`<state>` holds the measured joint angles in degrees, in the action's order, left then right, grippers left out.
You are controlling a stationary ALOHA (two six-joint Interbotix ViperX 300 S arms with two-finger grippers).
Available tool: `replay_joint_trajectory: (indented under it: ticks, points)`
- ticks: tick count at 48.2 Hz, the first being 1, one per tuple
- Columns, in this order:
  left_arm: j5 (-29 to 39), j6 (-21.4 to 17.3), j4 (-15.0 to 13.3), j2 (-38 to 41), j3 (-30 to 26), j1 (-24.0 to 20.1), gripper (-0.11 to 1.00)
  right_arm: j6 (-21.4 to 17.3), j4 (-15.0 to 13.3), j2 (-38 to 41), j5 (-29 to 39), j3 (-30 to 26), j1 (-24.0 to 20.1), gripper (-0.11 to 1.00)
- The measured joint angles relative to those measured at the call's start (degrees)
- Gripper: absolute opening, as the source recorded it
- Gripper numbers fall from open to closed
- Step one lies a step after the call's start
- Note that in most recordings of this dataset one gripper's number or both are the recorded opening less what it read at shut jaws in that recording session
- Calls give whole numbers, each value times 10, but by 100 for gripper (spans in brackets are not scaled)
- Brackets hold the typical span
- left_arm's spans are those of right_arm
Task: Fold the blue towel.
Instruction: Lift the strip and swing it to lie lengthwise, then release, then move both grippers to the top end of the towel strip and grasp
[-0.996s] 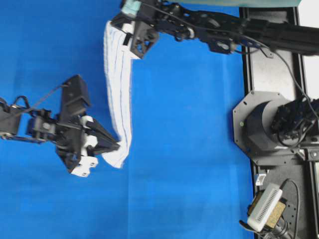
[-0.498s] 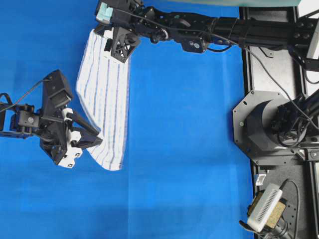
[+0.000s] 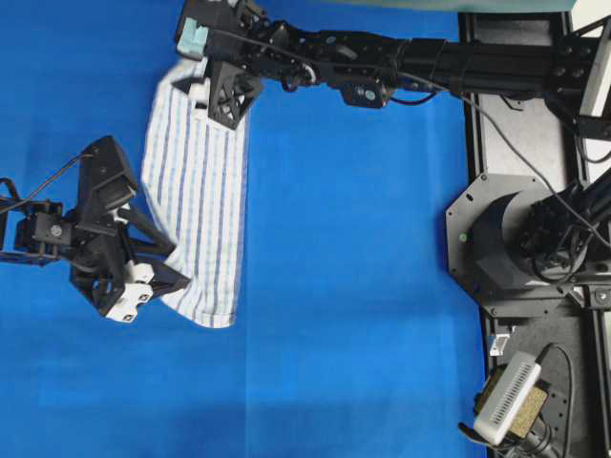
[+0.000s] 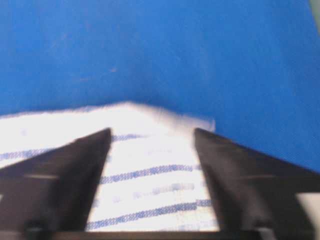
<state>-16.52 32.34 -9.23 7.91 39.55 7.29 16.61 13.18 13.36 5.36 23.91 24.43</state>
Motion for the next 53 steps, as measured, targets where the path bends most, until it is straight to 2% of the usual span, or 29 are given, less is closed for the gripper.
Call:
replay_joint_trajectory:
  ticks: [2,9,16,28,46,53]
  points:
    - [20,-4,0,-15,1,-3,63,1,-2,0,2,2,0,92]
    - [79,-20,0,-74,10,-21,63,0,-4,-29,12,23,1,84]
    - [109,-54,2,-120,26,-46,63,-1,-4,-88,13,58,1,84]
    - [116,-115,3,-161,52,-95,63,-11,-4,-194,10,140,1,84]
    - [117,-254,4,-164,57,-186,63,-29,8,-307,-18,252,1,84]
    - [117,-279,4,-164,61,-214,63,-38,14,-344,-19,284,-5,84]
